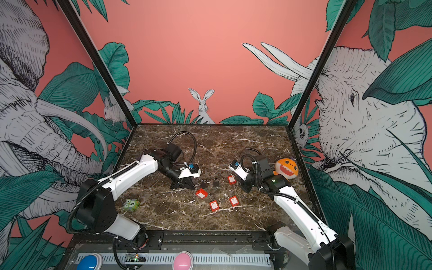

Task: Lock with the key

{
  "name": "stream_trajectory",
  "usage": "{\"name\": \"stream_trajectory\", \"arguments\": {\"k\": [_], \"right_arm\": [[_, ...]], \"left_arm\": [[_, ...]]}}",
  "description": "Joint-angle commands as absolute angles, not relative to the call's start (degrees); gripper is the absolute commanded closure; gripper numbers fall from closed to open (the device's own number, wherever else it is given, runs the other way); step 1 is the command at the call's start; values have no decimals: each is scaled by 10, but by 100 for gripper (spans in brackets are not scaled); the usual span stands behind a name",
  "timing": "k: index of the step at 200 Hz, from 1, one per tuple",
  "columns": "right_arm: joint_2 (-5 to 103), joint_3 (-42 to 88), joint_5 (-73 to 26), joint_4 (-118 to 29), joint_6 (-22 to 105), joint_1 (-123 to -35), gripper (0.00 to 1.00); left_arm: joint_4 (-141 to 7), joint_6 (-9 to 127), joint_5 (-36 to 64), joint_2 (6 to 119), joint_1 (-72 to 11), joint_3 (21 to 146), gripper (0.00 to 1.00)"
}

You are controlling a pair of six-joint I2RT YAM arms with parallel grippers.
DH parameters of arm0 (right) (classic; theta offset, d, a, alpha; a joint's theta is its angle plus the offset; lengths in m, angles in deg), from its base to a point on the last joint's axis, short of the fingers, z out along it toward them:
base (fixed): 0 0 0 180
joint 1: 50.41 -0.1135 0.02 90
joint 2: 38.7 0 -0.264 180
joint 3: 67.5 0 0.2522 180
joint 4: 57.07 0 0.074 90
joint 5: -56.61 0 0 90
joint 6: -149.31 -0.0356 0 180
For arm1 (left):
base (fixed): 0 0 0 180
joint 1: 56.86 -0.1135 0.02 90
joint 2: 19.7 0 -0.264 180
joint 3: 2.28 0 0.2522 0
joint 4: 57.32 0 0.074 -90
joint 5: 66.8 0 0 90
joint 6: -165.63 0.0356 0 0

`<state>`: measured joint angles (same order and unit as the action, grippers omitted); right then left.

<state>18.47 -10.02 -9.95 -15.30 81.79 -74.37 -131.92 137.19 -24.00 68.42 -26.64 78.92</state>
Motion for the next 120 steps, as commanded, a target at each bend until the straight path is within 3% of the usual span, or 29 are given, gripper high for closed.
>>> {"name": "stream_trajectory", "arguments": {"k": [1,120], "right_arm": [[169,-117,-84,-225,769,-745,100],[129,-184,-106,-276,697,-766,100]], "left_arm": [[-1403,1395,-207,704,-251,811,100],[-1467,1384,-97,865,-192,870,100]]}}
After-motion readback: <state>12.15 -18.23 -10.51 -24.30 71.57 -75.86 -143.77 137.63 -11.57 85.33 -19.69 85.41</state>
